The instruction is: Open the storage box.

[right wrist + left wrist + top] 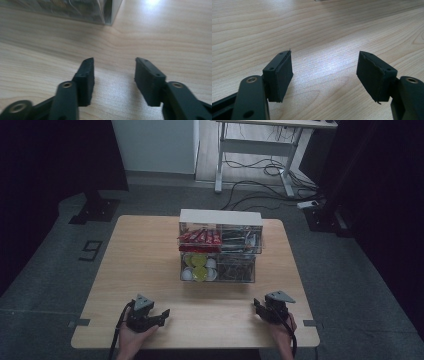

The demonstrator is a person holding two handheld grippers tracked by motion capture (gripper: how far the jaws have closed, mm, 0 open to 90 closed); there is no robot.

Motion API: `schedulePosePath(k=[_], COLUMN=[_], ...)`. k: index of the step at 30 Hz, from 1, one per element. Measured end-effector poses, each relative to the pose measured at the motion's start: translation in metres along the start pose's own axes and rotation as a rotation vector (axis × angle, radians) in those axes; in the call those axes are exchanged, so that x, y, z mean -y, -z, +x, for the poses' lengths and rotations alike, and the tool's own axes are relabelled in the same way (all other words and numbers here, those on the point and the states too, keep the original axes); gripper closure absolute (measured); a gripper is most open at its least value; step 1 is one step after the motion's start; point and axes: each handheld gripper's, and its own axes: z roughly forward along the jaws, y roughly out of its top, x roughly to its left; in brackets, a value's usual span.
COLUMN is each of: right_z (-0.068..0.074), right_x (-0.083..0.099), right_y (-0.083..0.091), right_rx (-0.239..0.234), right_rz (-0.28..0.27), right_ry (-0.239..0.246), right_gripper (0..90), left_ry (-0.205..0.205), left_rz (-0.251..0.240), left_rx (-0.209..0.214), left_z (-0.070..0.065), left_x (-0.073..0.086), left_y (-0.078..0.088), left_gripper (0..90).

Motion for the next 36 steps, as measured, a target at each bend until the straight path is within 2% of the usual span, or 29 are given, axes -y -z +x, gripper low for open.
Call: schedulePosePath(k=[4, 5, 6, 9, 14, 20, 27, 32, 36], right_z=[0.0, 0.0, -0.001, -0.003, -0.005, -0.003, 0.004, 0.015, 0.022], right_x=[-0.003, -0.003, -0.004, -0.006, -0.008, -0.011, -0.014, -0.025, -0.032], right_y=[0.007, 0.007, 0.009, 0.014, 0.022, 0.027, 0.031, 0.036, 0.033], right_rx=[-0.001, -0.001, -0.007, -0.028, -0.062, -0.083, -0.098, -0.126, -0.146], right_rz=[-0.047, -0.047, -0.058, -0.083, -0.117, -0.146, -0.172, -0.194, -0.199], right_ry=[0.004, 0.004, 0.003, -0.019, -0.049, -0.039, -0.04, -0.024, -0.025], right_gripper=[62.9, 62.9, 67.5, 72.7, 79.4, 87.0, 89.0, 88.9, 89.0], left_ry=[0.002, 0.002, 0.003, 0.007, 0.007, 0.011, 0.015, 0.008, 0.009], left_rz=[0.003, 0.003, 0.005, 0.009, 0.007, 0.012, 0.003, 0.002, 0.002], left_rx=[-0.002, -0.002, 0.0, 0.002, 0.007, 0.011, 0.019, 0.023, 0.023], left_z=[0.001, 0.001, 0.001, 0.001, -0.001, -0.001, -0.003, -0.005, -0.004], left_x=[0.0, 0.0, 0.0, 0.001, 0.0, 0.0, -0.001, -0.001, -0.001], left_y=[0.0, 0.0, -0.001, -0.001, -0.001, -0.001, 0.002, 0.003, 0.003], left_gripper=[29.1, 29.1, 29.1, 29.1, 29.1, 29.1, 29.1, 29.1, 29.1])
